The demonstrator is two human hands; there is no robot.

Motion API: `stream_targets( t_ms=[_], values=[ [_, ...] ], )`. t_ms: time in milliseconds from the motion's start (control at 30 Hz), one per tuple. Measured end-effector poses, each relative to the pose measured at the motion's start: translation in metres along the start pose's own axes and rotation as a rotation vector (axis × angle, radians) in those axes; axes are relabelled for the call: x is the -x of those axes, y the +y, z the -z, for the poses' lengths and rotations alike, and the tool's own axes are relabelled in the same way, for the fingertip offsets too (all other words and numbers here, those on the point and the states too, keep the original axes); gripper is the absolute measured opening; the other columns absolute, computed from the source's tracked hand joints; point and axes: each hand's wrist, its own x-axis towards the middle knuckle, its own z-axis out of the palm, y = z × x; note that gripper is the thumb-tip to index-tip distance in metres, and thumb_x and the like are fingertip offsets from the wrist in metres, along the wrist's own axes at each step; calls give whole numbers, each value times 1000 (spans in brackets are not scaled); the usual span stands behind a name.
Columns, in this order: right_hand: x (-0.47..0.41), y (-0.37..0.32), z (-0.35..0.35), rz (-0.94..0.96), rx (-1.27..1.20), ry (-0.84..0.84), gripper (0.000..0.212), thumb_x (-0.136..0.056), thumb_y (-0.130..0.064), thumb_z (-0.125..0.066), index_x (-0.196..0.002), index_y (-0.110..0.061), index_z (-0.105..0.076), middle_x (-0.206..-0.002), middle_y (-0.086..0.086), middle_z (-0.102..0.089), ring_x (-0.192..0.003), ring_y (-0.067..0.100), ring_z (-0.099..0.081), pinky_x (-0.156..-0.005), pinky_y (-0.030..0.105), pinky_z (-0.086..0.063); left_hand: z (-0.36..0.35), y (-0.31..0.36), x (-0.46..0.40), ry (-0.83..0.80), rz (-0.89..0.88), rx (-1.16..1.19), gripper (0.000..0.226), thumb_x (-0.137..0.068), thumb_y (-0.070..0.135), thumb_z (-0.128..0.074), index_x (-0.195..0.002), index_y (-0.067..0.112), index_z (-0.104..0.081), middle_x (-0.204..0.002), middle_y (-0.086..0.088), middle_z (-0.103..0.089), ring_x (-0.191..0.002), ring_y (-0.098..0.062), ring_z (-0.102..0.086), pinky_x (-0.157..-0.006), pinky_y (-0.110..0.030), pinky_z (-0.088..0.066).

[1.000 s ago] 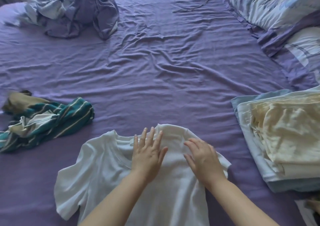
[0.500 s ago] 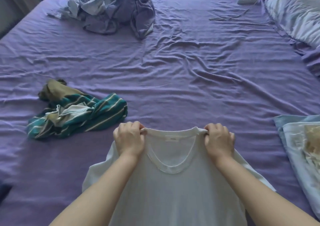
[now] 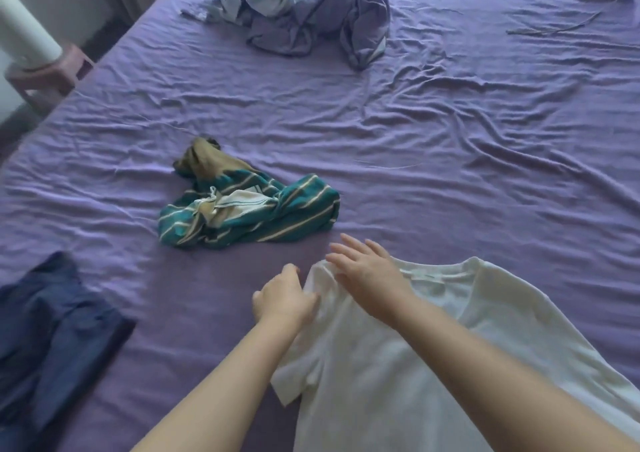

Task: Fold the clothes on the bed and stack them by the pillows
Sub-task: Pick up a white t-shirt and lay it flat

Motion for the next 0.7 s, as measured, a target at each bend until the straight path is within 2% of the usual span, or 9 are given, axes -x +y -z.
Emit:
stream_targets(
  t_ms=[67,100,200,333,433,500,600,633,700],
  values=[
    [-17,-14,-8,9,135,-64,48,-96,-18,-44,-142,-23,-32,-145,-1,-39,-137,22,-27,-111,42,-16,8,-11,3,-60,-23,-7,11,-76,38,-56,-79,28,-55,-89,7,-63,-100,-22,-57,-77,-32,-38],
    [-23,-20,-10,-2,186,-68,47,-94,-17,-45,-139,-24,-36,-135,0,-47,-128,26,-35,-106,41,-22,10,-17,5,-78,-50,10,13,-75,36,-56,-70,25,-51,-81,7,-61,-96,-22,-56,-73,-32,-37],
    [-31,-28,-8,-93,232,-31,22,-93,-25,-46,-111,-28,-59,-106,-3,-55,-109,23,-40,-88,34,-25,16,-30,10,-92,-114,190,18,-74,30,-58,-67,24,-43,-71,8,-53,-85,-22,-53,-63,-31,-36],
    [-31,-28,-6,-299,88,-2,19,-94,-25,-47,-107,-23,-61,-106,-1,-55,-107,23,-43,-78,33,-29,21,-46,16,-217,-190,282,29,-71,32,-69,-84,28,-43,-82,9,-55,-79,-17,-53,-65,-33,-43],
    [-23,-30,-5,-453,-270,35,19,-92,-15,-49,-108,-16,-60,-111,4,-56,-103,26,-53,-75,31,-39,23,-59,18,-293,-274,237,63,-73,32,-73,-128,29,-41,-118,5,-58,-105,-18,-55,-85,-36,-49],
    [-10,-36,-4,-422,-325,47,30,-90,-7,-50,-119,-11,-57,-124,8,-54,-111,27,-51,-88,34,-42,26,-68,18,-188,-265,230,67,-80,27,-68,-139,26,-37,-133,0,-53,-119,-22,-50,-93,-36,-45],
    [25,-48,-7,-274,-185,54,46,-84,0,-55,-129,-5,-52,-139,17,-46,-129,33,-40,-106,38,-32,34,-73,19,44,-152,100,38,-85,32,-59,-122,28,-54,-119,-1,-59,-112,-24,-54,-82,-34,-46],
    [40,-53,-9,-240,-118,51,48,-80,0,-60,-128,-5,-54,-140,19,-45,-130,35,-39,-107,40,-32,34,-73,21,110,-127,-7,31,-87,35,-57,-118,27,-57,-115,-1,-58,-109,-24,-54,-80,-33,-43],
    [76,-62,-18,-213,-14,49,53,-67,-2,-74,-118,-7,-63,-132,21,-53,-123,38,-50,-98,47,-44,29,-72,29,250,-142,-217,32,-90,33,-55,-121,26,-54,-115,-1,-53,-109,-23,-49,-85,-34,-39]
  ],
)
